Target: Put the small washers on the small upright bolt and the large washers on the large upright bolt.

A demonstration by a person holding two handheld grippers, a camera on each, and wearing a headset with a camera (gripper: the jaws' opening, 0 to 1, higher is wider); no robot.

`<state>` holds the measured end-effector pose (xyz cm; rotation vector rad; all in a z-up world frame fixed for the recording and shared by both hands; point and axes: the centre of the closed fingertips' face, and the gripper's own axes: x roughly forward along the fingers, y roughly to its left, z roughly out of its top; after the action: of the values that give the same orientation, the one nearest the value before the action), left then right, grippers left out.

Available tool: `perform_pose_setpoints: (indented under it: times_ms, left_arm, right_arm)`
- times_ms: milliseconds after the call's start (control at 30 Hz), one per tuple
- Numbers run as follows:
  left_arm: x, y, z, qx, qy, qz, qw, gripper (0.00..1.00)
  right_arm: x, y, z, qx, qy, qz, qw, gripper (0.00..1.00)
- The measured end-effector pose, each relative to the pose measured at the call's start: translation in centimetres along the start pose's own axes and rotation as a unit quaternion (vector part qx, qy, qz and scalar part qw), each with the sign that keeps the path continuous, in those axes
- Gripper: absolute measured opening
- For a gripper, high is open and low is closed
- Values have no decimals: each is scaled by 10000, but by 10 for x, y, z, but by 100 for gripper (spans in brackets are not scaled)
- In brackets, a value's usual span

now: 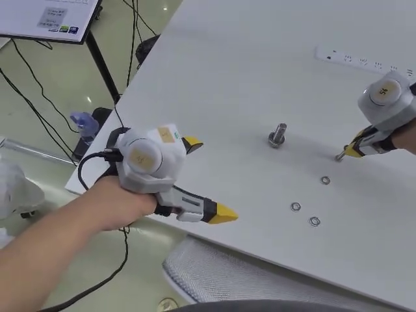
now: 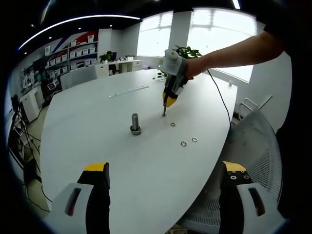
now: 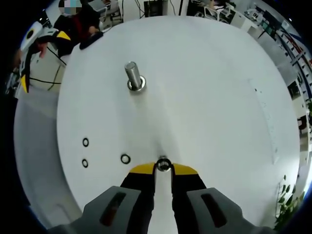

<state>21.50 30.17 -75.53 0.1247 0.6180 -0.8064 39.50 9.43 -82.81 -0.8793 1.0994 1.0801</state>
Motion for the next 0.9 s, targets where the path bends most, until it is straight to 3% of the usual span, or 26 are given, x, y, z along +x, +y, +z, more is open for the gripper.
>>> perform_pose_setpoints:
  times_ms: [900]
  left_arm:
    - [-2,4,-10,-107,121,6,9999,93]
  right_arm:
    - [35,0,-13,-79,267,-17,9996,12]
